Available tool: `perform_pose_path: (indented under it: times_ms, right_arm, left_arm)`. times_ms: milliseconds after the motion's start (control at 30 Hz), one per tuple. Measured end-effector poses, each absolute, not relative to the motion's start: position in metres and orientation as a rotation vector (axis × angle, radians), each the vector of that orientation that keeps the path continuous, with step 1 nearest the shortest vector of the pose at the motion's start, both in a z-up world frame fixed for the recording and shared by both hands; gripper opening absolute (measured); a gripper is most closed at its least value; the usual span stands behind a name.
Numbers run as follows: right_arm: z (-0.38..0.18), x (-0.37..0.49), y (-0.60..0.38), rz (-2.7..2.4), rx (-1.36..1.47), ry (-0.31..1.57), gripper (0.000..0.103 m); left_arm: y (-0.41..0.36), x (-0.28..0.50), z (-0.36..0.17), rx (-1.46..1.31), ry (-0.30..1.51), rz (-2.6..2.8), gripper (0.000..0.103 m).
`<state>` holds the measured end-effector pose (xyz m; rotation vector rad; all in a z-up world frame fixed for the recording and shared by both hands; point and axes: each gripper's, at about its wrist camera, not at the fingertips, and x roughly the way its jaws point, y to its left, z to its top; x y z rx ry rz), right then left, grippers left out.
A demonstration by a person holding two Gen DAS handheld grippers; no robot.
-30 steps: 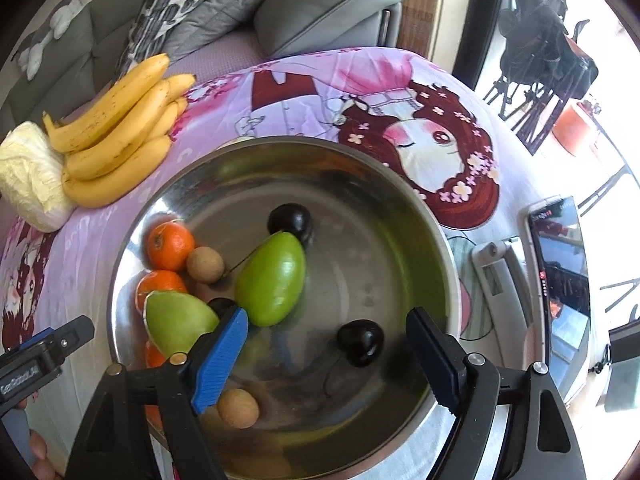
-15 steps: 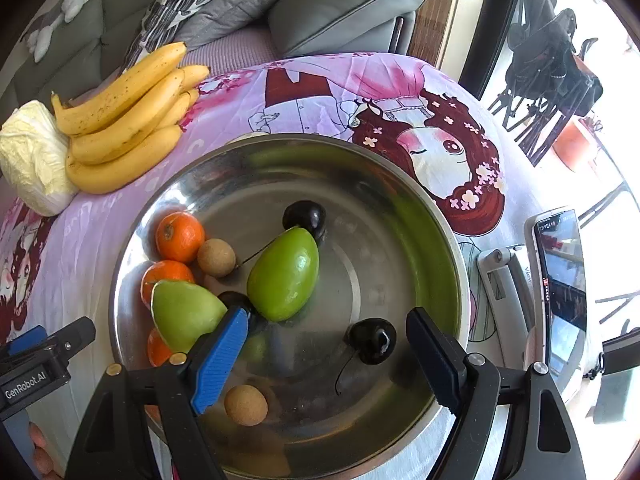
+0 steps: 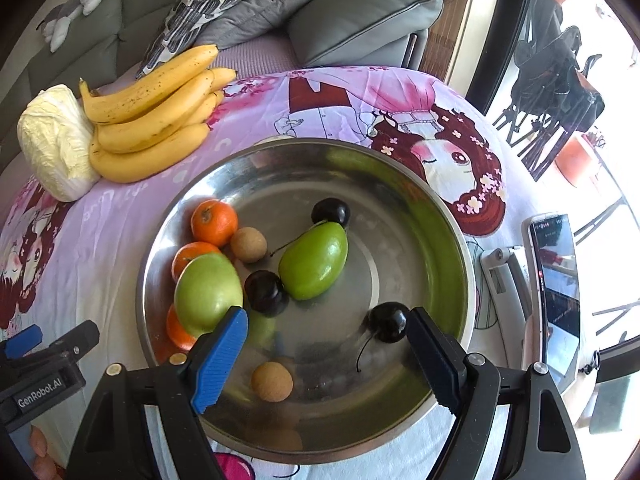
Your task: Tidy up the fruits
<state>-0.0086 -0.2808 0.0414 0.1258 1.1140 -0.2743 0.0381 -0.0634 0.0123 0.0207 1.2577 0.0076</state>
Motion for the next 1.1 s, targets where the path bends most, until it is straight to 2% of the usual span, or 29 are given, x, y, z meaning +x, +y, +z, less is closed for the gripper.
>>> perform_pose_path:
  times_ms: [567, 600, 633, 667, 1100]
  right_arm:
    - [0.054, -0.027, -0.26, -0.217, 0.115, 1.091, 0.085]
    - [0.054, -0.028, -0.257, -0.212, 0.11, 1.091, 0.089]
    - [0.054, -0.029, -0.255, -0.207, 0.103, 1.091, 0.099]
    - [0.054, -0.029, -0.252, -0.199, 0.097, 1.09, 0.103]
    - [0.047, -0.033, -0.228, -0.159, 0.043, 1.123, 0.103]
  left_arm:
    - [-0.052, 0.023, 0.01, -0.029, 1.284, 0.008, 0.099]
    - [-0.051, 0.022, 0.009, -0.031, 1.286, 0.009, 0.099]
    - [-0.05, 0.021, 0.009, -0.033, 1.29, 0.01, 0.099]
    - [-0.049, 0.02, 0.008, -0.035, 1.294, 0.011, 0.099]
    - [-0.04, 0.009, 0.007, -0.026, 1.31, 0.033, 0.099]
